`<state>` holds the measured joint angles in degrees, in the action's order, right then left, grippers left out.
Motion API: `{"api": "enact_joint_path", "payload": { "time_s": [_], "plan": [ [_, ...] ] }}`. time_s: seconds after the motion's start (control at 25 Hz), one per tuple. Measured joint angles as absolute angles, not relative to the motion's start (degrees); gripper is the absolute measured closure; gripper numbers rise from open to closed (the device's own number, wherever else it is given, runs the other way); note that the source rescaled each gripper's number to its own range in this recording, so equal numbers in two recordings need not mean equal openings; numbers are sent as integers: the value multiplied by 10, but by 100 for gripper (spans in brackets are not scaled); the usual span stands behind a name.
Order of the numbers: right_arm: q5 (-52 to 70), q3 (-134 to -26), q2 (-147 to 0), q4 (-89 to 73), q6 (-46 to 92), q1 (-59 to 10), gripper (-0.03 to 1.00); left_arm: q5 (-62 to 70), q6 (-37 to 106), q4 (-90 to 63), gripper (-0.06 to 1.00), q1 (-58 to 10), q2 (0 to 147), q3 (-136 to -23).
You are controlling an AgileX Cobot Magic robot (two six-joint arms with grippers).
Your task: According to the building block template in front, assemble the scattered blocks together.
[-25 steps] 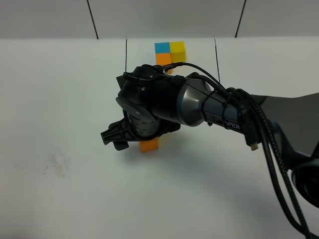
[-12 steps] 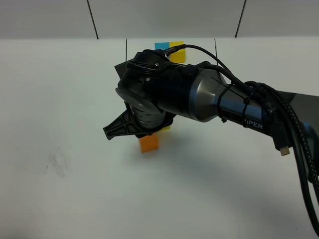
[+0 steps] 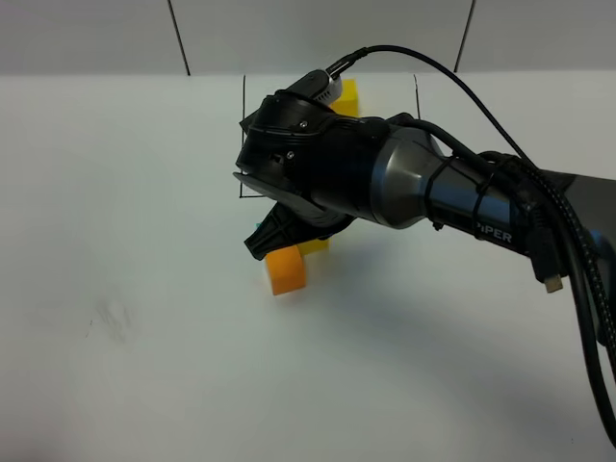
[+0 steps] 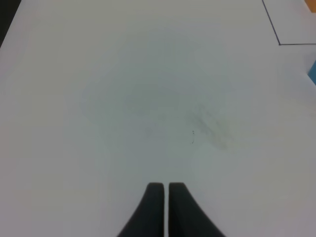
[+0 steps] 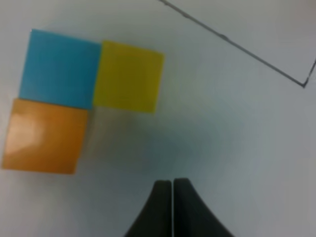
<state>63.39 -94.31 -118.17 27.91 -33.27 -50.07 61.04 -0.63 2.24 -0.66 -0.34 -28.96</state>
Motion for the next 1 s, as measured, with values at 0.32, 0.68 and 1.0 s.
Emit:
{"api": "enact_joint_path", "payload": {
  "time_s": [0.32, 0.68, 1.0],
  "plan": [
    [652, -943, -1162, 255, -248, -435, 96, 610, -6, 22, 94, -7, -3, -290],
    [679, -943, -1129, 225, -164, -343, 96, 610, -6, 22, 94, -7, -3, -290],
    [683, -869, -1065, 221, -135, -269, 96, 610, -6, 22, 94, -7, -3, -290]
  ]
}}
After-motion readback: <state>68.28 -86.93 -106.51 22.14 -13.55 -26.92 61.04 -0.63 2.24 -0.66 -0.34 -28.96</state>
